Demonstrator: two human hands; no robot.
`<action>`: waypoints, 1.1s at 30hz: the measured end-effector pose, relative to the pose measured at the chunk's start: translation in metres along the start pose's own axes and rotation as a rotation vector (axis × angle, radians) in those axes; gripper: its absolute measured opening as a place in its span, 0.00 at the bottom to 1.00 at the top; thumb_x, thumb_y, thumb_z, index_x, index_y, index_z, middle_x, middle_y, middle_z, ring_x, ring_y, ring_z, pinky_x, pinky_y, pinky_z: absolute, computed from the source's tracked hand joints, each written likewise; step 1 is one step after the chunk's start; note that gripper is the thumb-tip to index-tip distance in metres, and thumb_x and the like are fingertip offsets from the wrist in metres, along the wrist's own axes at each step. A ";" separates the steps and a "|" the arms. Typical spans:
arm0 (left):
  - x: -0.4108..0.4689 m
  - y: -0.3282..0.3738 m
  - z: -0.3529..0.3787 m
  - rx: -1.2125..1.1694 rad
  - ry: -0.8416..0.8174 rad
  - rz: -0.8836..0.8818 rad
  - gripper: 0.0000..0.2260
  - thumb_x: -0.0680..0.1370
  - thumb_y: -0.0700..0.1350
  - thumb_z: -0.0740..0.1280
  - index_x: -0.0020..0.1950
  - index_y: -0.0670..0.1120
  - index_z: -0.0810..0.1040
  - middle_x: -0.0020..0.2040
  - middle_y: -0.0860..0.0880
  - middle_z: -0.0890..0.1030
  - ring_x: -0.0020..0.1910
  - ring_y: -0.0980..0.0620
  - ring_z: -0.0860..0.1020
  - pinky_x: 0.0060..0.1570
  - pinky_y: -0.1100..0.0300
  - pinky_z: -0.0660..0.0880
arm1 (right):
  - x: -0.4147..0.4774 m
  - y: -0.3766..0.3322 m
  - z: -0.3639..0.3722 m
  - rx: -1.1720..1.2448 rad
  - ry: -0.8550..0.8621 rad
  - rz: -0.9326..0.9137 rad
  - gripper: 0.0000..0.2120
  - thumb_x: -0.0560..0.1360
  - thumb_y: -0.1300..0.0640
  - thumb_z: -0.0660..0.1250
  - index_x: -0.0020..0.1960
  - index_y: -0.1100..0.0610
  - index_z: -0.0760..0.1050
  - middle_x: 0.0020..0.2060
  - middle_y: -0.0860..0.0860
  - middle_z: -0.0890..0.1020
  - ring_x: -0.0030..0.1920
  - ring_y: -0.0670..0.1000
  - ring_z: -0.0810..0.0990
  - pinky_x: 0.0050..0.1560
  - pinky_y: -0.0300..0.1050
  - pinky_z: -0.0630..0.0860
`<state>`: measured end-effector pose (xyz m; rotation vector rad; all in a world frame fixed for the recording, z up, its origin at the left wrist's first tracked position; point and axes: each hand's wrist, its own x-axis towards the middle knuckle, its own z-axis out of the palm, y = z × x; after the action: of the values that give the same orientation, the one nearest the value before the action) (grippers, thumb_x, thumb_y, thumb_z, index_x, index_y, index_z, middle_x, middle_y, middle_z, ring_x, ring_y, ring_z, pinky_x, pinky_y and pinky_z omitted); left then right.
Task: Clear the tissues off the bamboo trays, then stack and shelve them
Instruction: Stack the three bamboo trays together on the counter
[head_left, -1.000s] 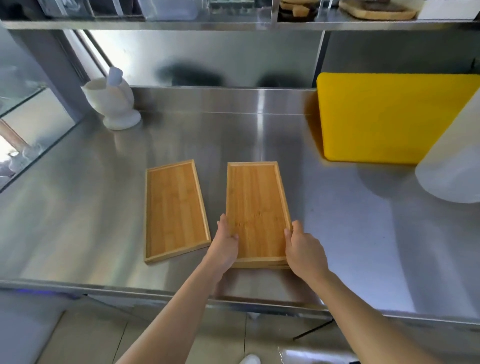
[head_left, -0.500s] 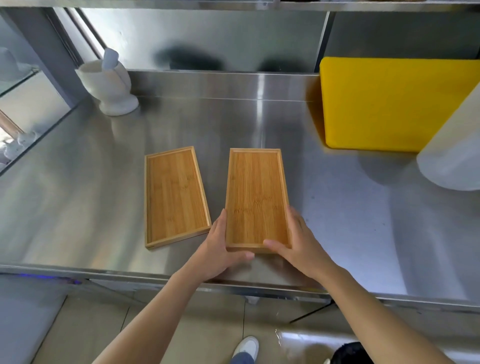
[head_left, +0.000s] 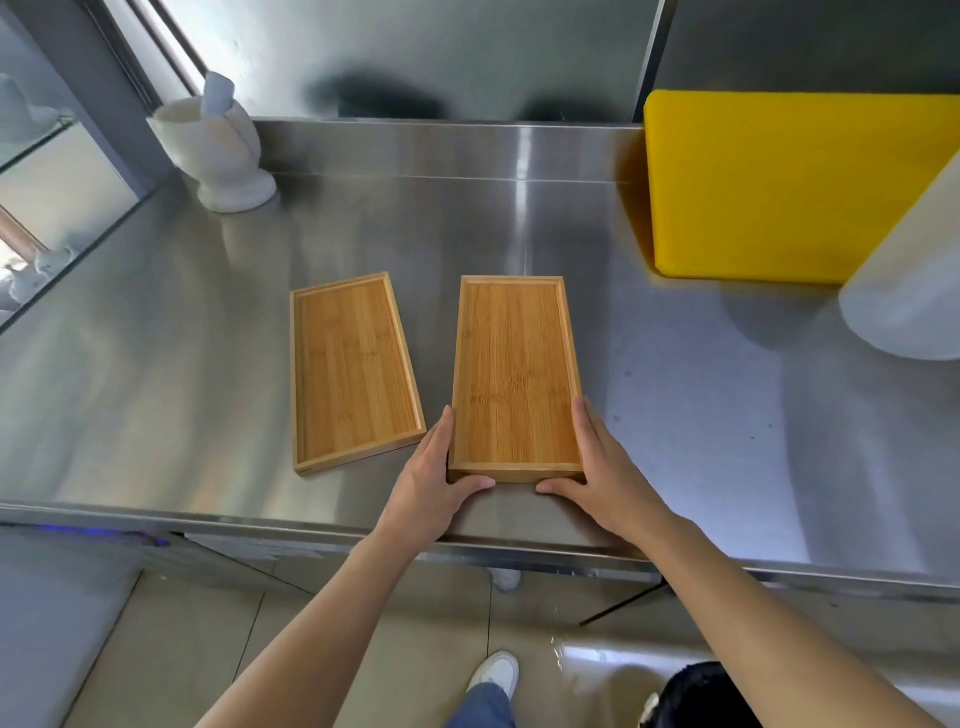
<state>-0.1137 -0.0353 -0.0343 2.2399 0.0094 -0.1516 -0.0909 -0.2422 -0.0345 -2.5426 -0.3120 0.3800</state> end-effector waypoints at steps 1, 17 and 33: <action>0.000 0.000 0.001 0.002 0.007 0.002 0.41 0.71 0.51 0.70 0.75 0.48 0.47 0.75 0.48 0.60 0.72 0.51 0.59 0.68 0.56 0.58 | 0.000 0.000 -0.001 0.009 -0.001 0.002 0.51 0.69 0.40 0.66 0.71 0.51 0.29 0.75 0.51 0.42 0.73 0.54 0.51 0.71 0.52 0.55; 0.000 0.000 0.004 -0.041 0.050 -0.017 0.39 0.72 0.48 0.70 0.75 0.48 0.50 0.72 0.48 0.65 0.69 0.50 0.63 0.66 0.55 0.61 | -0.001 0.004 -0.010 0.031 -0.049 0.000 0.46 0.71 0.39 0.61 0.71 0.50 0.30 0.75 0.49 0.41 0.74 0.52 0.48 0.71 0.51 0.52; 0.008 -0.001 -0.077 0.122 0.534 -0.062 0.19 0.77 0.51 0.62 0.64 0.42 0.70 0.59 0.42 0.75 0.54 0.41 0.74 0.56 0.48 0.70 | 0.046 -0.088 -0.025 0.016 0.181 -0.208 0.28 0.74 0.42 0.59 0.69 0.55 0.62 0.67 0.52 0.70 0.66 0.51 0.67 0.62 0.46 0.65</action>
<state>-0.0974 0.0243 0.0115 2.3389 0.3649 0.4252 -0.0519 -0.1678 0.0250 -2.4772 -0.4955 0.0727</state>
